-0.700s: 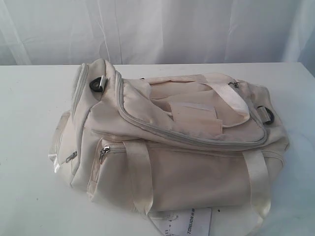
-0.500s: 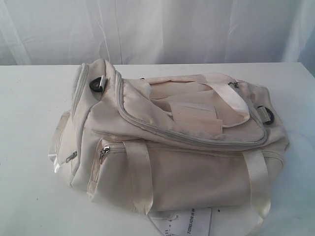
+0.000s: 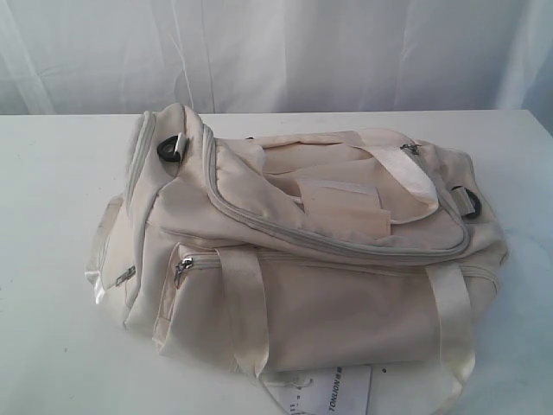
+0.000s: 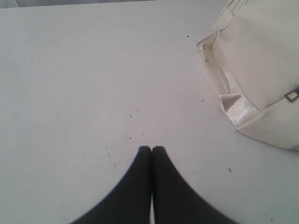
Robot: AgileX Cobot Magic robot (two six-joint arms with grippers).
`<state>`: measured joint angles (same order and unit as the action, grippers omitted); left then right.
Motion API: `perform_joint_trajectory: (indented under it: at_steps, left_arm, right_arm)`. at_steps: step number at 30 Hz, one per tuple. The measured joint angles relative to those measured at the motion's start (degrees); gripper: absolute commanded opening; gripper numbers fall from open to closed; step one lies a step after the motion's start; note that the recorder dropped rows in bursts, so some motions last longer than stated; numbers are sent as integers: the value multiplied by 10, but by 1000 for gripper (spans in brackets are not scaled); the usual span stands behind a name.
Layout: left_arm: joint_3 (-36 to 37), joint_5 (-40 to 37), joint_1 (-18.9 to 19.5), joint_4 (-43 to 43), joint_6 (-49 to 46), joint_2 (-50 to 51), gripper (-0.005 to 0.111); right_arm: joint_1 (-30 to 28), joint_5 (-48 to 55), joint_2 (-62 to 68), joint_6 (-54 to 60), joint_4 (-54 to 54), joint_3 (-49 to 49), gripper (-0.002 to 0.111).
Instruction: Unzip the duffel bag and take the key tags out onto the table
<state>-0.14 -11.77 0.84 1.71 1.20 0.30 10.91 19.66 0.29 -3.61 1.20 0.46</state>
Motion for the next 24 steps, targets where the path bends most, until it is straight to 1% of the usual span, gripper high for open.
perform_joint_trajectory:
  at_steps: [5,8,12,15,21,24]
  left_arm:
    - [0,0,-7,0,0,0,0]
    - [0,0,-28,0,0,0,0]
    - [0,0,-71,0,0,0,0]
    - [0,0,-89,0,0,0,0]
    - [0,0,-93,0,0,0,0]
    - [0,0,-93,0,0,0,0]
  right_arm:
    - [0,0,0,0,0,0,0]
    - [0,0,0,0,0,0,0]
    - [0,-19,0,1,0,0,0]
    - [0,-78,0,1,0,0,0]
    - [0,-284,0,1,0,0,0]
    - [0,-361,0,1,0,0,0]
